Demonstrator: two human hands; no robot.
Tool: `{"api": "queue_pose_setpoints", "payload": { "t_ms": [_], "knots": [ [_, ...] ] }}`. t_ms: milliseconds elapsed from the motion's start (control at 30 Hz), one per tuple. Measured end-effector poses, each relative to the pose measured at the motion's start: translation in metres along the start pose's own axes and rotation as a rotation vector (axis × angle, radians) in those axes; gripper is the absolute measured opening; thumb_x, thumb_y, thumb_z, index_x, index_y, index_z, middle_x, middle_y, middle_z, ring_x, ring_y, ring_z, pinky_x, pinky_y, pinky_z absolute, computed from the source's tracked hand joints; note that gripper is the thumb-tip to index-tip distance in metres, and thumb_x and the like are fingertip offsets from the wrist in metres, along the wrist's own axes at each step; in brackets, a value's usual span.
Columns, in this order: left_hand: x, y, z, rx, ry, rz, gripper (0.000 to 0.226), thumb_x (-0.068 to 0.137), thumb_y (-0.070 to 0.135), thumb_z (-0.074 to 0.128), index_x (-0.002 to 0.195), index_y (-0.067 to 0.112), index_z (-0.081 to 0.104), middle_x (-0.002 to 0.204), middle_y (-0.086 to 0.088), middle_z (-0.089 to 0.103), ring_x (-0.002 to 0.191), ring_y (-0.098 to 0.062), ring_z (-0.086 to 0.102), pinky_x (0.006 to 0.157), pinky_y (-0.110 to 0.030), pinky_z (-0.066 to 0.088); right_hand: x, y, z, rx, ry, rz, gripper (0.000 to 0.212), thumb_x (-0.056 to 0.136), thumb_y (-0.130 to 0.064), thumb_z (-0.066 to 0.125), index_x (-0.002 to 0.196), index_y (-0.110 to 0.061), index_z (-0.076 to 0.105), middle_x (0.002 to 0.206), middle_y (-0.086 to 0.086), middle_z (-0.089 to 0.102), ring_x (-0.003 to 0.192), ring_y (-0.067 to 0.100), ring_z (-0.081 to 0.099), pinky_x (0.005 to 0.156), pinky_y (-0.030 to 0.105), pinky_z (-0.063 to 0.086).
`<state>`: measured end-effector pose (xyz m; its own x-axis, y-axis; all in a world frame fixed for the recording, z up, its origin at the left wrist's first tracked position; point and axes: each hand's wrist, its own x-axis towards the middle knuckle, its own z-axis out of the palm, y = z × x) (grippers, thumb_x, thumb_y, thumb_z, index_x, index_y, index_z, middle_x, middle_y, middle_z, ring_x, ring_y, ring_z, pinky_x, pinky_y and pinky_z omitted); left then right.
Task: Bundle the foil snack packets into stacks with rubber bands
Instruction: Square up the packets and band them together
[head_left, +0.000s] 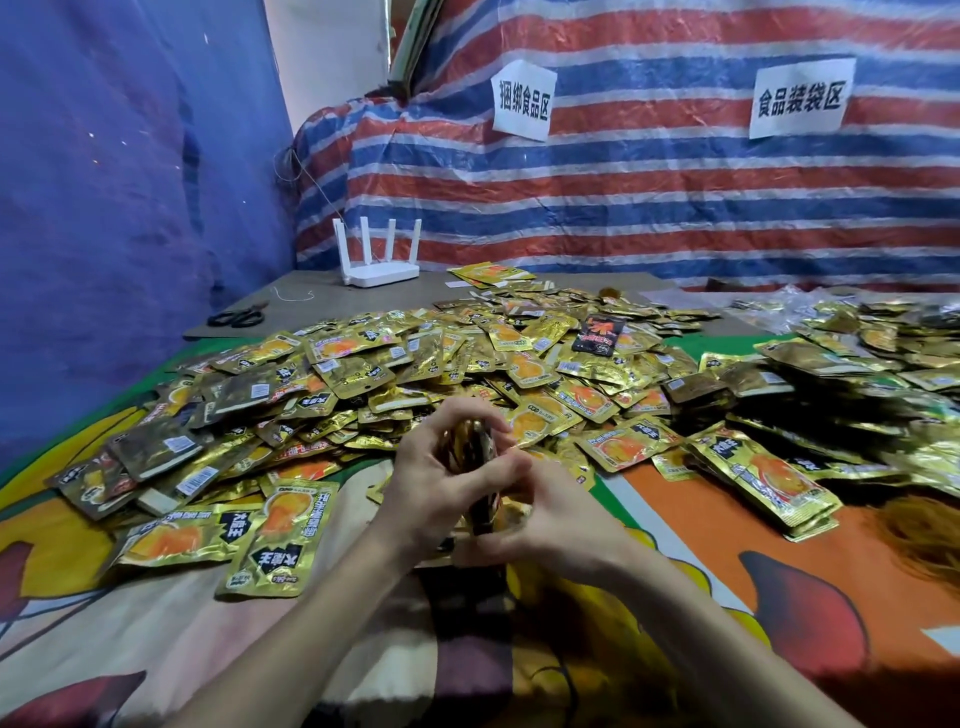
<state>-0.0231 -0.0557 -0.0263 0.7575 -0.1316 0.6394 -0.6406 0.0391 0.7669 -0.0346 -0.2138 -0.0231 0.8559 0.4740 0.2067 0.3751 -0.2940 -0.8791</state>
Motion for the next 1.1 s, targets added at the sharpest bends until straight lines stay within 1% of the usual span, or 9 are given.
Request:
{"api": "queue_pose_setpoints", "payload": {
  "t_ms": [100, 233, 400, 533, 633, 733, 867, 1000, 1100],
  "knots": [
    [0.000, 0.000, 0.007, 0.027, -0.078, 0.024, 0.021, 0.073, 0.027, 0.080, 0.088, 0.019, 0.067, 0.102, -0.004, 0.064, 0.106, -0.024, 0.063, 0.093, -0.034, 0.051, -0.002, 0.007, 0.000, -0.004, 0.049, -0.063, 0.053, 0.068, -0.023, 0.091, 0.115, -0.028, 0.066, 0.108, -0.010, 0.072, 0.101, 0.009, 0.070, 0.083, 0.025, 0.058],
    [-0.004, -0.002, 0.005, -0.013, -0.149, -0.038, 0.026, 0.072, 0.025, 0.080, 0.093, 0.018, 0.065, 0.099, -0.011, 0.063, 0.098, -0.027, 0.063, 0.087, -0.031, 0.051, -0.006, 0.020, 0.003, 0.008, 0.069, -0.074, 0.046, 0.068, -0.025, 0.090, 0.109, -0.026, 0.068, 0.101, -0.009, 0.074, 0.094, 0.007, 0.070, 0.078, 0.022, 0.053],
    [0.006, -0.001, 0.004, -0.123, -0.135, -0.083, 0.053, 0.073, 0.020, 0.079, 0.122, 0.022, 0.058, 0.101, -0.011, 0.064, 0.095, -0.021, 0.067, 0.083, -0.027, 0.053, -0.007, 0.009, 0.000, 0.027, 0.125, -0.117, 0.054, 0.072, -0.018, 0.088, 0.118, -0.031, 0.063, 0.104, -0.021, 0.072, 0.096, -0.002, 0.069, 0.075, 0.012, 0.052],
    [0.018, 0.003, 0.014, -0.179, -0.084, -0.228, 0.069, 0.066, 0.040, 0.082, 0.129, 0.042, 0.053, 0.125, -0.001, 0.065, 0.111, -0.014, 0.067, 0.079, -0.022, 0.055, -0.015, 0.003, -0.014, -0.027, 0.256, -0.067, 0.047, 0.068, -0.032, 0.090, 0.109, -0.035, 0.066, 0.100, -0.012, 0.073, 0.092, 0.006, 0.069, 0.073, 0.016, 0.052],
    [0.020, 0.001, 0.028, -0.178, -0.015, -0.330, 0.074, 0.064, 0.053, 0.075, 0.131, 0.042, 0.045, 0.132, 0.007, 0.057, 0.112, 0.001, 0.063, 0.080, -0.016, 0.051, -0.029, -0.001, -0.041, -0.170, 0.338, 0.034, 0.044, 0.063, -0.046, 0.091, 0.099, -0.039, 0.067, 0.092, -0.021, 0.071, 0.086, -0.002, 0.066, 0.071, 0.012, 0.050],
    [0.017, -0.002, 0.036, -0.108, -0.034, -0.358, 0.055, 0.076, 0.044, 0.069, 0.126, 0.028, 0.053, 0.128, 0.005, 0.060, 0.105, 0.005, 0.064, 0.078, -0.011, 0.050, -0.042, -0.001, -0.087, -0.423, 0.454, 0.193, 0.048, 0.058, -0.054, 0.091, 0.095, -0.033, 0.069, 0.087, -0.012, 0.070, 0.081, 0.002, 0.065, 0.065, 0.021, 0.051],
    [0.010, -0.004, 0.040, 0.012, -0.131, -0.398, 0.043, 0.076, 0.044, 0.068, 0.113, 0.024, 0.065, 0.115, 0.008, 0.067, 0.097, 0.001, 0.066, 0.069, -0.010, 0.049, -0.058, 0.006, -0.155, -0.724, 0.541, 0.457, 0.054, 0.057, -0.048, 0.094, 0.088, -0.014, 0.066, 0.083, -0.003, 0.068, 0.074, 0.013, 0.061, 0.064, 0.032, 0.048],
    [0.009, -0.011, 0.045, 0.103, -0.184, -0.441, 0.021, 0.090, 0.028, 0.074, 0.109, 0.022, 0.067, 0.112, 0.001, 0.069, 0.101, -0.011, 0.066, 0.069, -0.011, 0.046, -0.068, 0.018, -0.198, -0.827, 0.519, 0.576, 0.061, 0.056, -0.047, 0.095, 0.095, -0.013, 0.065, 0.082, -0.003, 0.064, 0.073, 0.011, 0.058, 0.067, 0.033, 0.051],
    [0.008, -0.014, 0.045, 0.151, -0.211, -0.431, 0.012, 0.092, 0.021, 0.070, 0.104, 0.021, 0.069, 0.109, 0.001, 0.070, 0.101, -0.013, 0.066, 0.074, -0.017, 0.048, -0.067, 0.024, -0.216, -0.840, 0.524, 0.605, 0.066, 0.057, -0.046, 0.095, 0.103, -0.004, 0.071, 0.089, 0.010, 0.071, 0.081, 0.024, 0.065, 0.075, 0.042, 0.057]
  ]
}}
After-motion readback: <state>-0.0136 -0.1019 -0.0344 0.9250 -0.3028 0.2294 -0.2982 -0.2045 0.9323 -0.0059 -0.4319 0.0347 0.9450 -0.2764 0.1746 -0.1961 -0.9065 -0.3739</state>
